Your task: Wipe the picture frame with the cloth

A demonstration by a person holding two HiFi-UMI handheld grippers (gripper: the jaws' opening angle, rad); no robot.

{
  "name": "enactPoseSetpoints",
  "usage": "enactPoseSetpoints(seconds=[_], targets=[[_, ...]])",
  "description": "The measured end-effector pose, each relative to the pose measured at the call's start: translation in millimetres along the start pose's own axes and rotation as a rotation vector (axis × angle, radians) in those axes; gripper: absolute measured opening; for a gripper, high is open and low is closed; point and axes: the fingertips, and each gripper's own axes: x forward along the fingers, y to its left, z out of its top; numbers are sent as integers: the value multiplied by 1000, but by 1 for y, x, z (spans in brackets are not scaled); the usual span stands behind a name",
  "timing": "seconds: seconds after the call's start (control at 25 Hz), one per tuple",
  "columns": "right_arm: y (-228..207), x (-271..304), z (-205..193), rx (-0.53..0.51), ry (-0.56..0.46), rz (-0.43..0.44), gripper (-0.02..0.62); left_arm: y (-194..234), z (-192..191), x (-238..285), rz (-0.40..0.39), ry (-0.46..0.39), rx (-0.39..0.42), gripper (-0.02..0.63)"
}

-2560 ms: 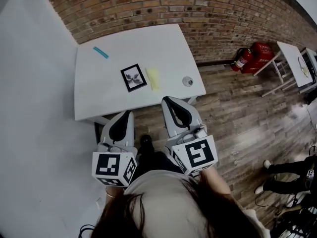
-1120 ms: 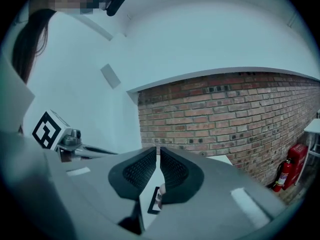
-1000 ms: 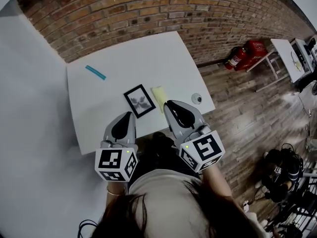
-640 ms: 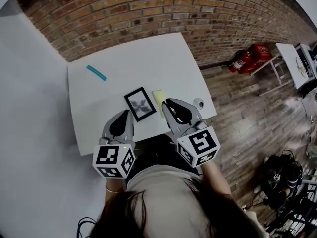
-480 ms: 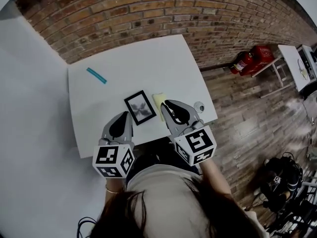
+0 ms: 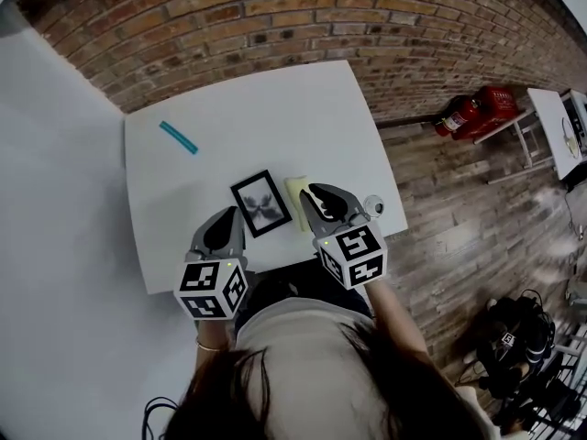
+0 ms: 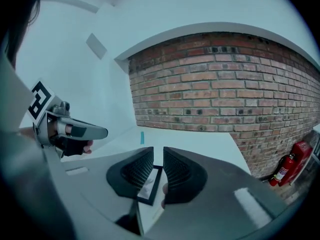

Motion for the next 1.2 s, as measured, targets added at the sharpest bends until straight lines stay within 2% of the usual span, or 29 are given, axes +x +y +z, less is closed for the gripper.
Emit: enactPoseSetpoints(seconds=[0.64, 1.2], targets=[[-17, 49, -75, 14, 229, 11, 120, 35, -51, 33, 46, 146, -78, 0], [-26, 70, -132, 7, 393, -3, 163, 52, -87, 38, 63, 256, -98, 0]])
